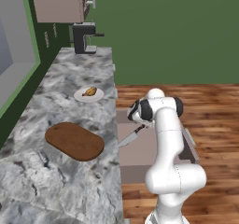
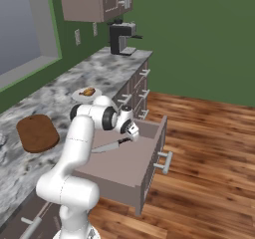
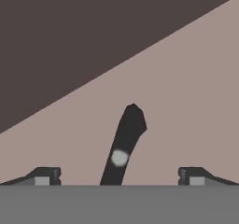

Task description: Pick up the knife from the drawer and place it on the cutting board. Then place the meat from the plate to the cutting board.

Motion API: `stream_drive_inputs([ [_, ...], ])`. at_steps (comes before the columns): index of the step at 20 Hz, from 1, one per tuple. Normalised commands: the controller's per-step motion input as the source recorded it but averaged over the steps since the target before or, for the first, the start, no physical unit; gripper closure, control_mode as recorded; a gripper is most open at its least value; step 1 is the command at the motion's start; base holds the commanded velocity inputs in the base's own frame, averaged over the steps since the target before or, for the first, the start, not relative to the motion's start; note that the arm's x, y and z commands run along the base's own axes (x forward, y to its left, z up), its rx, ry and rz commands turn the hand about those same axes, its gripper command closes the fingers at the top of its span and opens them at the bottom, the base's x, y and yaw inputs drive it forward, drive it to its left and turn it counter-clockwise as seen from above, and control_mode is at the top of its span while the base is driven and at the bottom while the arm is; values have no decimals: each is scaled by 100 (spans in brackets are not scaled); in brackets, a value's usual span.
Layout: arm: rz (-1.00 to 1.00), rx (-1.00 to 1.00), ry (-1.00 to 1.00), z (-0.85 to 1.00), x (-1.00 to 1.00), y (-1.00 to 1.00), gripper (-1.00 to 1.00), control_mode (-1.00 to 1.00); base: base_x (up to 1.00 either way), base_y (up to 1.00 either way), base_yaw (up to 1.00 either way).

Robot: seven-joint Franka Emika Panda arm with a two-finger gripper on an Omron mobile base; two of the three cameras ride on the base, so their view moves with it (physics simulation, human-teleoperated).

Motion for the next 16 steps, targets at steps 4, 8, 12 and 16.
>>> stream_drive_inputs([
  [4, 0, 0, 0, -17, 23, 0, -100, -100, 0, 0, 0],
  [8, 0, -2, 4, -36, 13, 0, -100, -100, 0, 0, 0],
  [12, 0, -5, 6, -42, 0, 0, -100, -100, 0, 0, 0],
  [16, 0, -2, 2, -20, 1, 0, -100, -100, 0, 0, 0],
])
